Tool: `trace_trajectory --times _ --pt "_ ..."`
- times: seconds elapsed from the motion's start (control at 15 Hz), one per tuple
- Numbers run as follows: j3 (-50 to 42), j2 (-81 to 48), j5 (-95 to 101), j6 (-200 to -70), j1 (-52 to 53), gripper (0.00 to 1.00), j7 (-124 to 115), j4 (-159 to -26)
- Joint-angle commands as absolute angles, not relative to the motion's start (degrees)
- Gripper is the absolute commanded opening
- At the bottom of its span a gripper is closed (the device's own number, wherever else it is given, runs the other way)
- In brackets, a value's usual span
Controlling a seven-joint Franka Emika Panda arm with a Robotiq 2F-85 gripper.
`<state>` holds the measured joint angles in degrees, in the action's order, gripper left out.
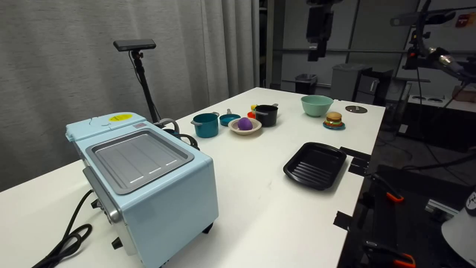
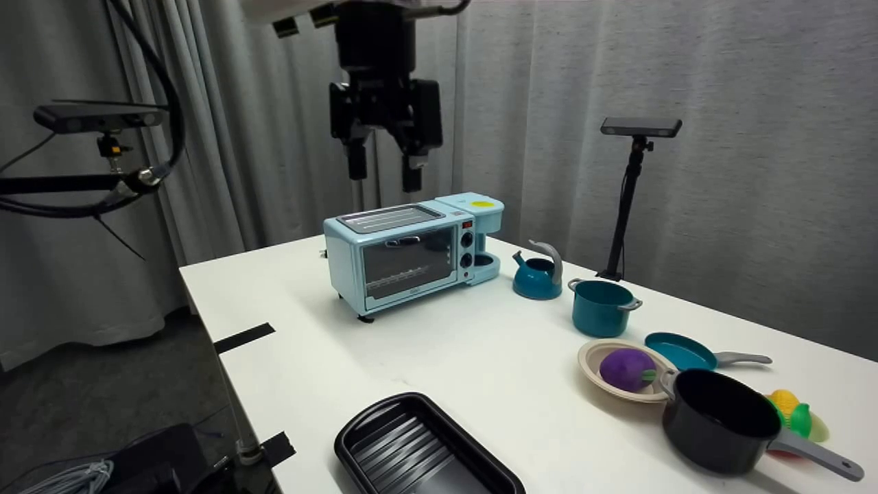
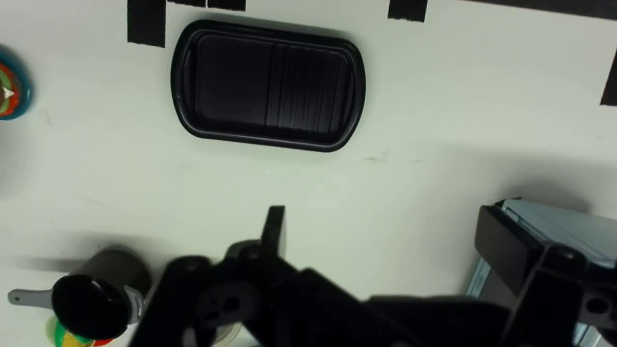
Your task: Remove the plush toy from the white bowl and place it on the table
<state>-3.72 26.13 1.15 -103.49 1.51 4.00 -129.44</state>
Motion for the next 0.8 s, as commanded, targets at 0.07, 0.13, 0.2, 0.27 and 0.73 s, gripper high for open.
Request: trace_trajectory --times 0.07,0.13,0.2,0.27,0.73 --pt "-5.22 12.41 -2.3 -111.24 0.05 1.0 4.8 -120.72" --pt "-5.84 9.67 -2.77 -112.66 -0.58 1.0 5.28 -118.84" --pt "-6.07 7.09 -3.36 -114.16 -0.96 1.0 5.25 -117.3" --pt "-6.41 4.23 -4.05 -115.97 -1.5 1.0 5.24 -115.69" --pt "-7.12 -14.18 -7.0 -122.03 -6.16 1.0 4.09 -103.25"
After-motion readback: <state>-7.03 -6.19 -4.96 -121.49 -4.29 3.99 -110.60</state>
